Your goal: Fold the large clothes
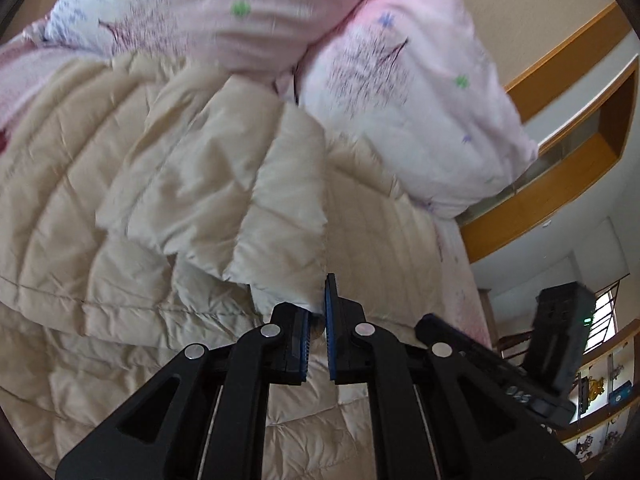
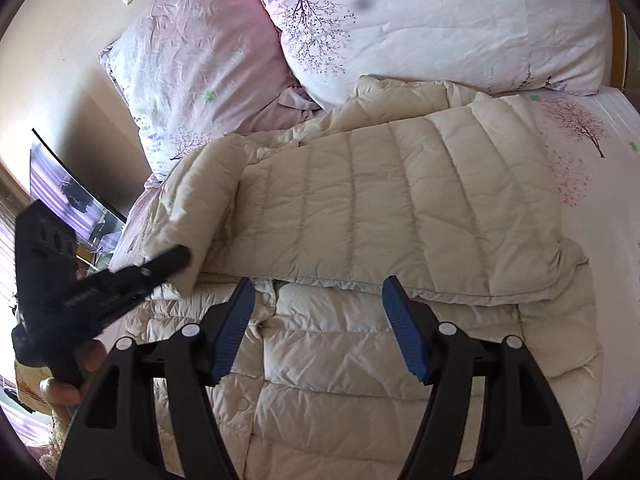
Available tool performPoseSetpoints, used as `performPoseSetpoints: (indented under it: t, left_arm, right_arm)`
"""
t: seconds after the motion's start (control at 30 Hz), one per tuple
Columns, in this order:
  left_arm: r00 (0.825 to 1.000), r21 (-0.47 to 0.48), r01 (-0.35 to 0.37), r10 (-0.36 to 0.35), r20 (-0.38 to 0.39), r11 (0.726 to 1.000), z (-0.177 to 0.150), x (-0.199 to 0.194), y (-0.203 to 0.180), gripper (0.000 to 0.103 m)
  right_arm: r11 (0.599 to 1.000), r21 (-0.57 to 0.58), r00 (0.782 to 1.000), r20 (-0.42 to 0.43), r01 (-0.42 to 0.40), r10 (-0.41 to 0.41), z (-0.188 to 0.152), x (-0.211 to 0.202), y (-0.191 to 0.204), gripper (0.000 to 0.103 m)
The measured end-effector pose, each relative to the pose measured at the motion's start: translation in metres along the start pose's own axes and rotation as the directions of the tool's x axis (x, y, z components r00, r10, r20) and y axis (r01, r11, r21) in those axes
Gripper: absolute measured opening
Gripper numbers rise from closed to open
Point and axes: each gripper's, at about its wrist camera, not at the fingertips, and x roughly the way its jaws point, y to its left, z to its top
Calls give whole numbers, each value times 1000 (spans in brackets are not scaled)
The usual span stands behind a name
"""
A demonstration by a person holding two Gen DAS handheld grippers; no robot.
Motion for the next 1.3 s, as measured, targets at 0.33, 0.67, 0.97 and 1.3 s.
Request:
performPoseSetpoints:
  t: [0.33, 0.67, 0.97, 1.3]
  left_arm:
    - [992, 14, 101, -100, -75, 995, -16, -29, 8, 72]
    - [995, -176, 26, -8, 104, 984, 6, -77, 95, 72]
    - [997, -308, 3, 23, 80, 951, 3, -54, 138, 71]
    - [996, -278, -11, 34, 78, 960, 2, -53, 135, 71]
  right_arm:
    - [992, -125, 999, 51, -2, 9, 5, -9, 28, 67]
    - [832, -553, 994, 69, -35, 87, -14, 17, 151, 65]
    - [685, -701, 980, 149, 198, -131, -25, 87, 203, 40]
    - [919, -370, 970, 238, 135, -46, 7, 28, 127, 6]
